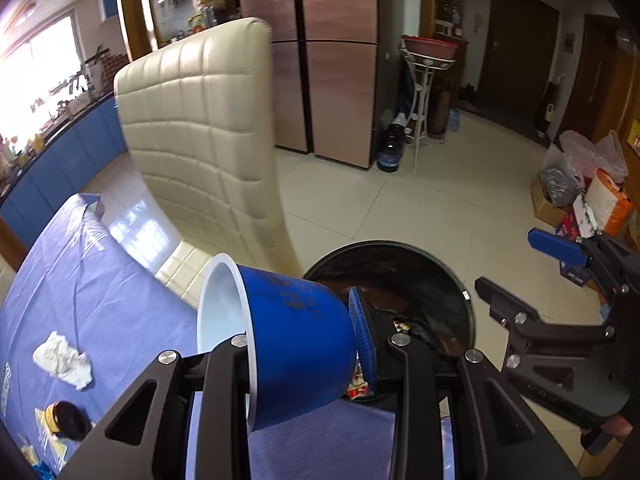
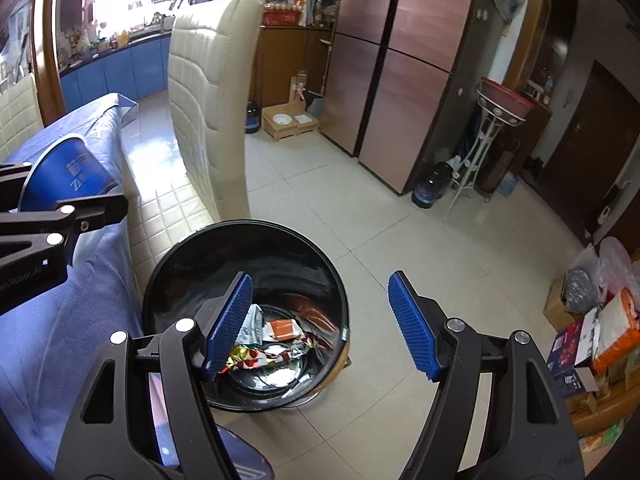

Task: Collect trash
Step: 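Open the left tool over the bin while the right tool releases the wrapper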

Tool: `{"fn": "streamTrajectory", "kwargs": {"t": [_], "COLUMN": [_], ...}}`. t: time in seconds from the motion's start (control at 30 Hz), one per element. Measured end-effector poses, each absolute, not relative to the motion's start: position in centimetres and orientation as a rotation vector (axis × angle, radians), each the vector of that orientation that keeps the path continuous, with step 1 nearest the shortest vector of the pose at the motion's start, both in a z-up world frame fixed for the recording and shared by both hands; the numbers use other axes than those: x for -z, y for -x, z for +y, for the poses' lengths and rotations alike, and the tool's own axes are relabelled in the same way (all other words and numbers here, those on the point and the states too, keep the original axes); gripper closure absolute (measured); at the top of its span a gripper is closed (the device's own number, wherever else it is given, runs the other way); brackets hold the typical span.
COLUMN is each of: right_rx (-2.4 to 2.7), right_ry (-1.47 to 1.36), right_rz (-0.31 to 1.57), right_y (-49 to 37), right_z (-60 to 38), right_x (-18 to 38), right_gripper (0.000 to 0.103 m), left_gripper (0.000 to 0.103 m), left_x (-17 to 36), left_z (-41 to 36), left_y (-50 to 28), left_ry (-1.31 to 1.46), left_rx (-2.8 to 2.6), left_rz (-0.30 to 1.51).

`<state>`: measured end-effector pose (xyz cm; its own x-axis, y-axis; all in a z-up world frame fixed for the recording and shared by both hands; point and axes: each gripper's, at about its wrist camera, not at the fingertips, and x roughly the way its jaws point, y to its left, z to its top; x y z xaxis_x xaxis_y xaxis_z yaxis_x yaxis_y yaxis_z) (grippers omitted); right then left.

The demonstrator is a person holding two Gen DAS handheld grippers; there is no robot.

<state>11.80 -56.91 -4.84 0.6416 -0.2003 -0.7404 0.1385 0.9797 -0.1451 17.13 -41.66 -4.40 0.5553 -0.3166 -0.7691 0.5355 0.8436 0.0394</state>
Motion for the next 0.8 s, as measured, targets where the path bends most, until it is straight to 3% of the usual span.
{"fn": "streamTrajectory", "kwargs": {"t": [0.07, 0.13, 0.17, 0.2, 0.8], "right_rx": [0.21, 0.226, 0.233, 0.238, 0.191], "right_ry": [0.072, 0.061, 0.057, 0.054, 0.067], "right_rz": [0.856, 0.858, 0.859, 0.86, 0.829], "right_y": [-11.5, -11.2, -11.0, -10.9, -10.5], "right_z": [-57.5, -58.0, -58.3, -58.5, -56.6], "right_x": [4.8, 4.8, 4.8, 4.8, 3.8], "right_gripper": [0.032, 0.032, 0.032, 0.032, 0.032], "left_gripper": [0.073, 0.061, 0.042, 0.029, 0.027], "left_x": [4.3, 4.3, 4.4, 4.3, 3.8], "left_z": [-42.8, -43.6, -44.0, -44.1, -41.0], "left_y": [-17.1, -17.1, -17.1, -16.9, -15.8], "left_ry": [-0.29, -0.288, -0.288, -0.285, -0.268], "left_rx": [0.532, 0.552, 0.549, 0.54, 0.483], "left_rz": [0.839, 0.85, 0.85, 0.842, 0.839]}}
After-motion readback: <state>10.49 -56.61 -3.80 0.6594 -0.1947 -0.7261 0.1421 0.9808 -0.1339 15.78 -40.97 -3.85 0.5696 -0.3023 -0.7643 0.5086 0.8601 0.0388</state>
